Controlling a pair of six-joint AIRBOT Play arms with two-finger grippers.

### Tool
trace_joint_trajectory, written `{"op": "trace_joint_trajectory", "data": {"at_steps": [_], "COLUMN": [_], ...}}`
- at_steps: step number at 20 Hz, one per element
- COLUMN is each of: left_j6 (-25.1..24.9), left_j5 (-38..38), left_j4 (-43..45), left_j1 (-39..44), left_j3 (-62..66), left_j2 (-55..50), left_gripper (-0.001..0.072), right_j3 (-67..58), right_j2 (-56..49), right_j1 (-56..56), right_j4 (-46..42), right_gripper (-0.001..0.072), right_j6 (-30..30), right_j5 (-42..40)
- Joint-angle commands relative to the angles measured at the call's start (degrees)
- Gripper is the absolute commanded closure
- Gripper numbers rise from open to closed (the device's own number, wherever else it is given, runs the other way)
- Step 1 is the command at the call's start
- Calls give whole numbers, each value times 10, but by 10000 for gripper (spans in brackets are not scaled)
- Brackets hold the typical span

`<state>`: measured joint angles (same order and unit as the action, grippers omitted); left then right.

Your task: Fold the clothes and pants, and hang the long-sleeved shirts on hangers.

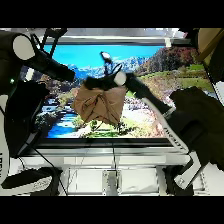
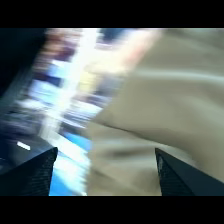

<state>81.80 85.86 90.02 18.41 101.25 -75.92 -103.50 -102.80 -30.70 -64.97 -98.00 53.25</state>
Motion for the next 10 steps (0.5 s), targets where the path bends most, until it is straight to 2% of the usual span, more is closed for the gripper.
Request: {"op": "trace_joint_trajectory", "data": {"at_steps": [1,3,5,8,10], "left_j6": [-2,-2,-2,0,0], "left_j5": [4,3,3,4,4], "left_j4": [0,0,0,0,0], "left_j1": [-1,-1,-1,-1,-1], "left_j3": [0,-1,-2,-10,-16], "left_j2": [1,1,0,-1,-1], "left_gripper": [696,696,696,696,697], "right_j3": [-29,-18,37,172,261], "right_j2": [30,50,68,71,60], "right_j1": [107,165,204,221,220], "right_j4": [-112,-130,-104,27,168], "right_gripper": [17,17,16,17,26], "right_j6": [15,49,51,62,111], "right_j5": [248,320,321,189,85]}}
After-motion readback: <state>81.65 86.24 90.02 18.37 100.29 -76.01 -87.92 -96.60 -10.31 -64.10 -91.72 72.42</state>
